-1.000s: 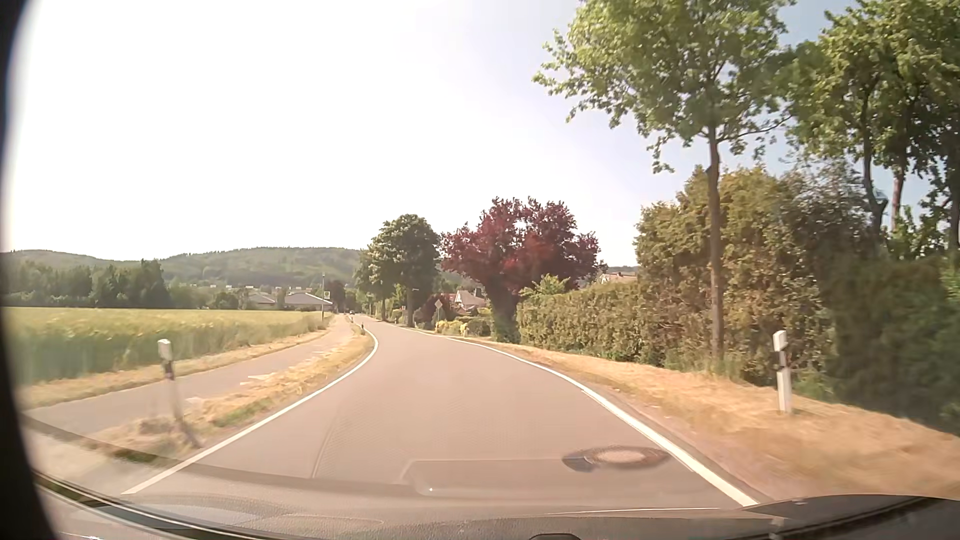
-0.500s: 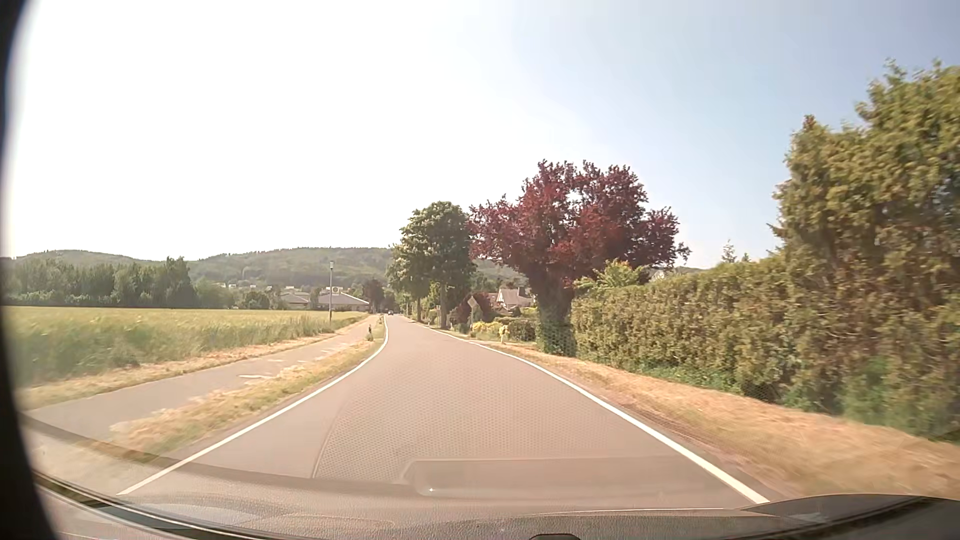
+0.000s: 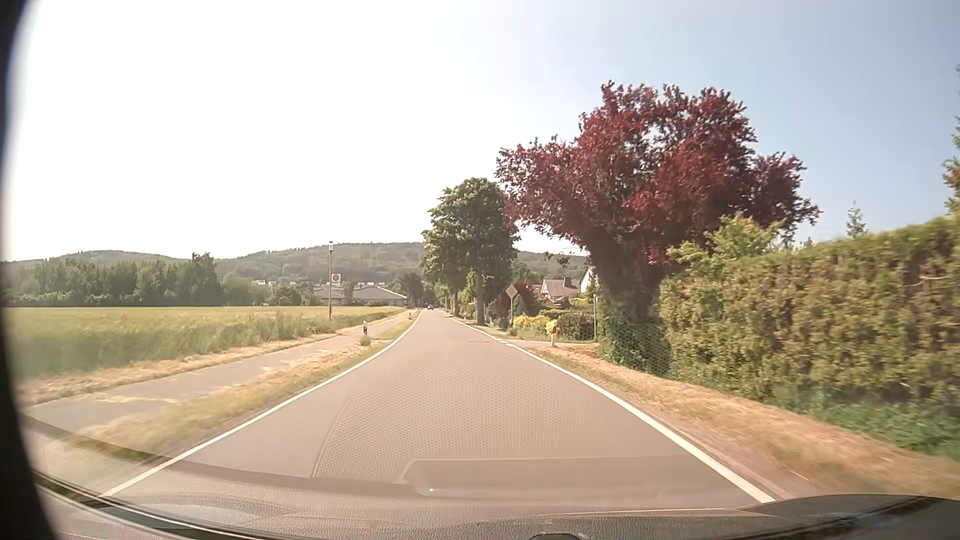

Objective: Follow the waypoints while adhering to traffic rules and regulations

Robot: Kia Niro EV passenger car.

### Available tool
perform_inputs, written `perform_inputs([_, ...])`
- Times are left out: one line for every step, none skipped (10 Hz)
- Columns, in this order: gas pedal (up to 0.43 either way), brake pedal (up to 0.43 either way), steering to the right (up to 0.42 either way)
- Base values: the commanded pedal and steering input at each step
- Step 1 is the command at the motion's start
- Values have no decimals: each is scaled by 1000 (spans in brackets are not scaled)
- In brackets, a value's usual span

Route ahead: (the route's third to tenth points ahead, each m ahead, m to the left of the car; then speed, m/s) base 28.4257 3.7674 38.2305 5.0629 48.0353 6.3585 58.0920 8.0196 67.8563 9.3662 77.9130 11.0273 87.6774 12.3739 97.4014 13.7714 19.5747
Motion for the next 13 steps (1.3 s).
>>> perform_inputs([287,0,-32])
perform_inputs([287,0,-32])
perform_inputs([287,0,-32])
perform_inputs([287,0,-32])
perform_inputs([287,0,-31])
perform_inputs([287,0,-29])
perform_inputs([287,0,-25])
perform_inputs([287,0,-20])
perform_inputs([287,0,-16])
perform_inputs([287,0,-12])
perform_inputs([287,0,-11])
perform_inputs([287,0,-11])
perform_inputs([287,0,-11])
